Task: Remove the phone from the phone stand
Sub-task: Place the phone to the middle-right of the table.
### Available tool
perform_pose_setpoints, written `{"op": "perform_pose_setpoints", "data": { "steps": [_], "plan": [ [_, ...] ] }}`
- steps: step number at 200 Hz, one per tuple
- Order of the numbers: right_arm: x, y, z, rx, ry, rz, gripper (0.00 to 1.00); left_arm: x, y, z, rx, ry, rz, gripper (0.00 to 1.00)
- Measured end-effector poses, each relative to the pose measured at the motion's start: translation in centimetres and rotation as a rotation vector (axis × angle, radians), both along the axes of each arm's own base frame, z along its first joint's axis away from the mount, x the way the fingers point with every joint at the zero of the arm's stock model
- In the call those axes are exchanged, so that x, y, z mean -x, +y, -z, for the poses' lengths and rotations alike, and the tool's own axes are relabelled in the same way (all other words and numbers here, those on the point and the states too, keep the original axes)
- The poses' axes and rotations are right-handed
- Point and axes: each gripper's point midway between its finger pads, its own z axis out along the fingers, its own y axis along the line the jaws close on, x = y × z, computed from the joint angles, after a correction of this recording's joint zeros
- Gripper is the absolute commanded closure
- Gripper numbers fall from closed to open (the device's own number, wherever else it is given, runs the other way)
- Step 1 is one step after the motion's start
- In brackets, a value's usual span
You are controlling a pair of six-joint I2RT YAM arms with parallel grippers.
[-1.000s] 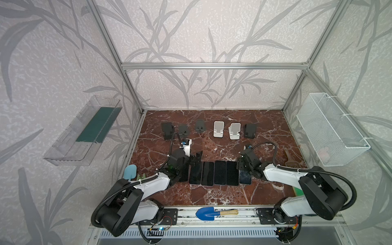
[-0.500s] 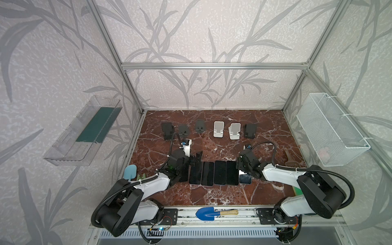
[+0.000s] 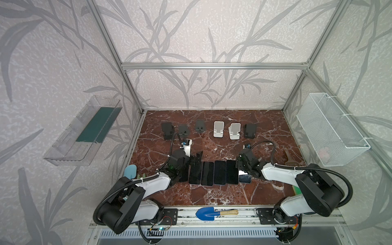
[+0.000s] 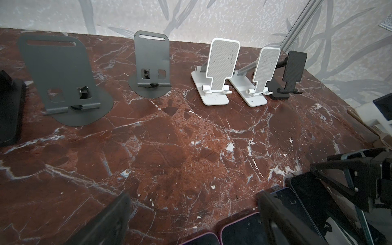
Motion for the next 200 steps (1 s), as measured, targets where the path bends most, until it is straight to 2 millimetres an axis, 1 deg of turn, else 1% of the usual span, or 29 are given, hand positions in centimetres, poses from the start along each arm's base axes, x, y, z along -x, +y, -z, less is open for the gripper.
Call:
{"op": "perform_pose_setpoints", "data": {
  "steps": [25, 43, 63, 130, 200],
  "plan": [
    [-0.2, 0.1, 0.0, 0.004, -0.001, 0.003, 0.27, 0.0, 0.0, 0.1, -0.005, 0.000, 0.002, 0.05],
    [-0.3, 0.1, 0.0, 0.004, -0.001, 0.005, 0.23, 0.0, 0.0, 0.3, -0.010, 0.005, 0.004, 0.05],
    [-0.4, 0.0, 0.0, 0.004, -0.003, 0.012, 0.22, 0.0, -0.1, 0.6, -0.012, 0.012, 0.007, 0.05],
    [0.4, -0.9, 0.7, 0.051, 0.033, 0.025, 0.23, -0.1, -0.2, 0.4, -0.012, 0.008, 0.008, 0.05],
    [0.6, -0.9, 0.7, 0.055, 0.039, 0.021, 0.24, -0.2, -0.2, 0.4, -0.019, 0.003, 0.010, 0.05]
  ]
}}
